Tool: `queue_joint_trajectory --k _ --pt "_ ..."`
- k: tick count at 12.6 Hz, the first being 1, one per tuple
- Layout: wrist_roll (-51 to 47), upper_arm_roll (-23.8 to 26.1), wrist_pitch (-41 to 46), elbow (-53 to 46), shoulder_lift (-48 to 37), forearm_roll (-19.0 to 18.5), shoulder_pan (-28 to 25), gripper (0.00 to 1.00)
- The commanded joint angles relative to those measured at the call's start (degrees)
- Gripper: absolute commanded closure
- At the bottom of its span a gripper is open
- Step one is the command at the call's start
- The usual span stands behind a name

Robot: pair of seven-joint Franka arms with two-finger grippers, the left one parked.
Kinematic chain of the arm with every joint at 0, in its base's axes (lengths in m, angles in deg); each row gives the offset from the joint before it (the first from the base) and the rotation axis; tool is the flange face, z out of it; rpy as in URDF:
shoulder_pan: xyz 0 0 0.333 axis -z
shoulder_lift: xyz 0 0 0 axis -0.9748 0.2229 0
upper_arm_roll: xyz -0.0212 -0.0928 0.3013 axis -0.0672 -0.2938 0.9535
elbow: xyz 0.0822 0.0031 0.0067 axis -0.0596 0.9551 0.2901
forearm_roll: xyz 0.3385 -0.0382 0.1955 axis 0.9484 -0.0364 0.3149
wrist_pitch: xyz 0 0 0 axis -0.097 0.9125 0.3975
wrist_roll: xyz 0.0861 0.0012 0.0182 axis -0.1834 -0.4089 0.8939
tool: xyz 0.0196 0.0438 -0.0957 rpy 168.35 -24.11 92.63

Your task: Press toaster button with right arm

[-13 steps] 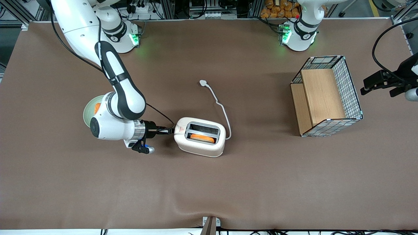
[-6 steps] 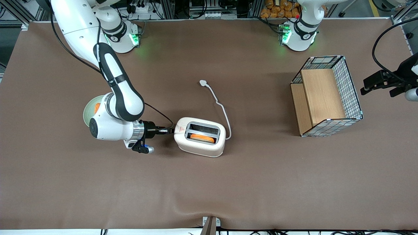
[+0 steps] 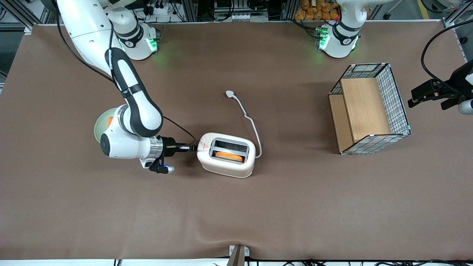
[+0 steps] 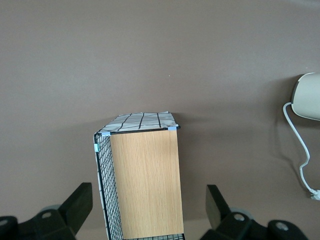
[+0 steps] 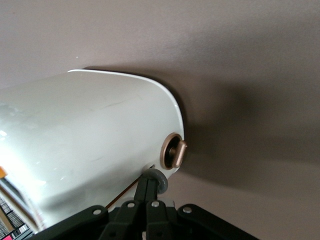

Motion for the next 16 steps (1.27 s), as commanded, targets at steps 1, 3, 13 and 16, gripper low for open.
queue_joint_trajectory --k 1,3,13,16 --pt "0.64 -1.8 5.39 -2.23 -2.07 -0.83 0.51 0.91" --pt "0.38 -4.61 9.88 -3.38 -3.83 -2.59 0.43 0.15" --pt "0.37 -15.86 19.12 -2.33 -13.68 -22.71 0.6 0.0" --pt "0.46 -19.46 20.53 -1.55 -17.09 -29.56 0.51 0.0"
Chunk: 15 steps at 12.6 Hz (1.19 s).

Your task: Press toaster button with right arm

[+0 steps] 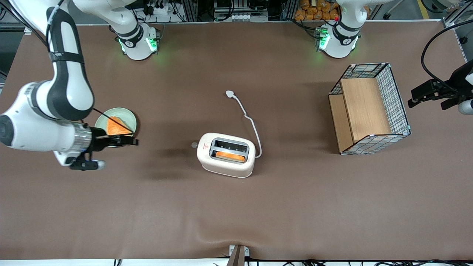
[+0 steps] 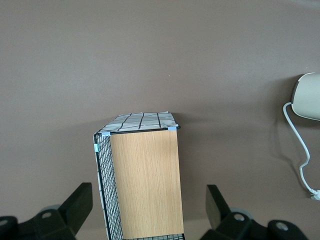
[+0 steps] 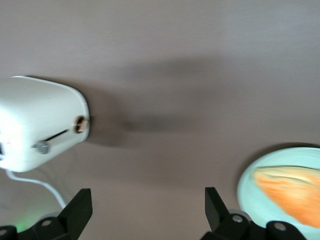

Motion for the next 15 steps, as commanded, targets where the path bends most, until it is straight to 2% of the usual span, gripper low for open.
queue_joint_trajectory --k 1,3,5,12,13,15 --pt "0.38 -2.11 1.09 3.41 -5.88 -7.05 -0.09 0.0" --pt "0.39 -2.29 0.65 6.57 -10.19 -12.94 -0.09 0.0" --pt "0.39 -2.29 0.91 7.9 -13.01 -16.2 -0.01 0.0" --pt "-0.93 -2.47 7.15 4.48 -19.95 -21.92 0.43 0.0" --pt "-1.46 -0.99 7.5 4.48 -20.75 -22.71 2.26 0.0" --pt "-2.42 10.04 9.43 4.48 -22.33 -23.16 13.03 0.0"
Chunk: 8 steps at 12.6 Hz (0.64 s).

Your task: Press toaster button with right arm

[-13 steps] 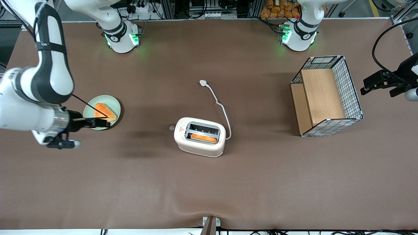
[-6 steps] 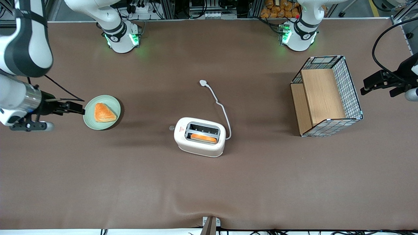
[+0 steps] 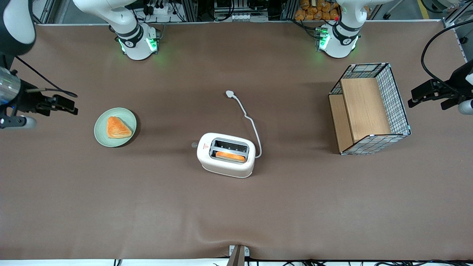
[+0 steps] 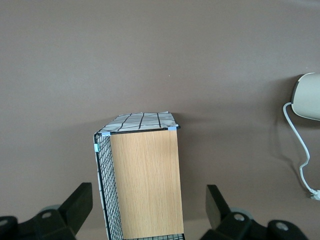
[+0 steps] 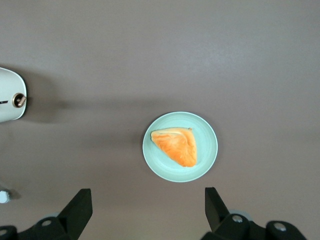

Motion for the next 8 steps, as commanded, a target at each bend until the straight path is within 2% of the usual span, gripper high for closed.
queue_joint_trajectory --k 1,8 --pt "-1.94 13.15 1.8 0.47 -3.09 -2.66 12.6 0.0" --pt "-1.77 13.63 5.67 -2.95 -3.19 -3.98 14.13 0.0"
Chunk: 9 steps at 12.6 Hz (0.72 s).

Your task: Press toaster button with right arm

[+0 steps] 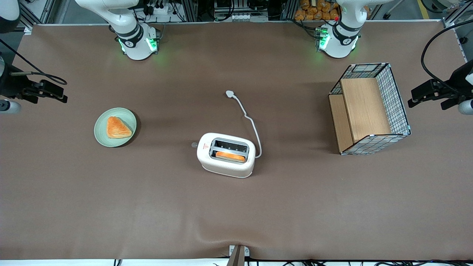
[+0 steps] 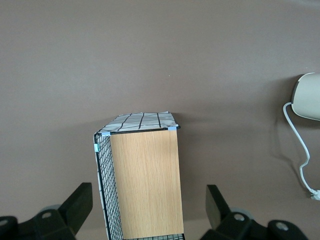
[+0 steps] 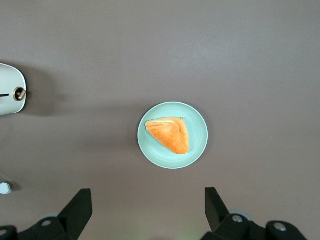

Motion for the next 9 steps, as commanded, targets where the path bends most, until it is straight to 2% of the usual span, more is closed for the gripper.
queue_joint_trajectory --k 1,5,9 --pt "-0.78 1.29 1.49 -1.54 -0.4 -2.04 2.36 0.0" --pt "-3.68 1.82 4.65 -4.08 -0.14 -2.04 2.29 0.0" --pt "-3.5 7.79 7.37 -5.23 -0.14 -2.3 7.47 0.0"
